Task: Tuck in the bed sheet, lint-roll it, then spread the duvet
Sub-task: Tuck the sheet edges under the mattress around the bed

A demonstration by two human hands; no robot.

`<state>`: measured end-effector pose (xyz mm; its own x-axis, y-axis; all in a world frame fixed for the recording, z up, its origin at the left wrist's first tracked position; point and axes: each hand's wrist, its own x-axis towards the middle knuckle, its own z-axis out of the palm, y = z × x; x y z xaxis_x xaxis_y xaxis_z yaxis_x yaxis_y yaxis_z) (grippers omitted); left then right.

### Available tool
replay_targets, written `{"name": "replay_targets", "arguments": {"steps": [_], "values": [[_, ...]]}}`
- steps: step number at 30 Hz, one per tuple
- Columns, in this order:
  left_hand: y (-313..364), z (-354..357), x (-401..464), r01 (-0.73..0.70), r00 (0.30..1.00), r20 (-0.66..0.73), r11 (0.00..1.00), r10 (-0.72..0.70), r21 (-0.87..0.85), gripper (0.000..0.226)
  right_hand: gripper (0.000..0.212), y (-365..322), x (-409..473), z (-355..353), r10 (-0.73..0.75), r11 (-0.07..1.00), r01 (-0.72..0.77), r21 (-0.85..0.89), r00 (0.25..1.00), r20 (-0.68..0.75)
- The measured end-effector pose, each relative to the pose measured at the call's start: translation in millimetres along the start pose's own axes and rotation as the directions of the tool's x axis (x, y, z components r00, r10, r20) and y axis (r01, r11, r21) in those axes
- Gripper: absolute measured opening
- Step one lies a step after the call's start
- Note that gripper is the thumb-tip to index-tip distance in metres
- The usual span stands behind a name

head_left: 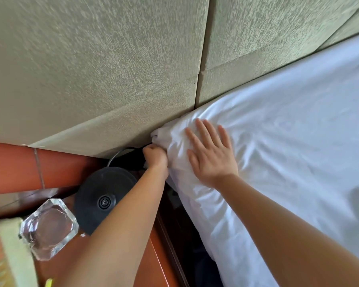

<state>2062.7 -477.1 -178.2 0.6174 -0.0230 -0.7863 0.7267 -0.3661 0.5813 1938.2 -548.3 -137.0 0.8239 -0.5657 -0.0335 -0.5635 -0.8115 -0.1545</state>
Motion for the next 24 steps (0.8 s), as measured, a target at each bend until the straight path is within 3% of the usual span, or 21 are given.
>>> {"name": "replay_targets", "arguments": {"steps": [4, 7, 11, 16, 20, 22, 24], "values": [[6.9, 2.3, -5.2, -0.106, 0.967, 0.244, 0.987, 0.074, 0.124, 0.029, 0.056, 0.1, 0.1, 1.1, 0.003, 1.000, -0.003, -0.005, 1.000, 0.011], [15.3, 5.7, -14.1, -0.219, 0.945, 0.266, 0.972, 0.190, 0.081, 0.031, 0.056, 0.0, -0.3, 0.1, 0.005, 1.000, -0.004, -0.017, 0.999, 0.033], [11.6, -1.2, -20.2, -0.398, 0.877, 0.398, 0.872, 0.270, 0.285, 0.044, 0.056, -1.3, -1.1, -3.7, 0.009, 1.000, -0.007, -0.028, 0.998, 0.063], [50.7, 17.1, -17.4, -0.329, 0.852, 0.517, 0.847, 0.076, 0.417, 0.034, 0.056, -0.4, -1.4, -1.2, 0.008, 0.999, -0.005, -0.034, 0.997, 0.080], [61.0, 21.7, -13.1, -0.293, 0.847, 0.531, 0.823, -0.013, 0.487, 0.032, 0.056, 0.8, 1.5, 0.1, 0.007, 1.000, -0.006, -0.019, 0.998, 0.058], [54.3, 20.1, -13.9, -0.279, 0.850, 0.526, 0.844, -0.005, 0.459, 0.038, 0.056, 0.7, 1.5, -1.5, 0.013, 1.000, -0.012, -0.015, 0.997, 0.074], [45.7, 15.4, -18.8, -0.326, 0.864, 0.492, 0.867, 0.111, 0.376, 0.032, 0.056, -0.1, 1.2, -3.0, 0.004, 1.000, -0.002, -0.021, 0.994, 0.105]]}}
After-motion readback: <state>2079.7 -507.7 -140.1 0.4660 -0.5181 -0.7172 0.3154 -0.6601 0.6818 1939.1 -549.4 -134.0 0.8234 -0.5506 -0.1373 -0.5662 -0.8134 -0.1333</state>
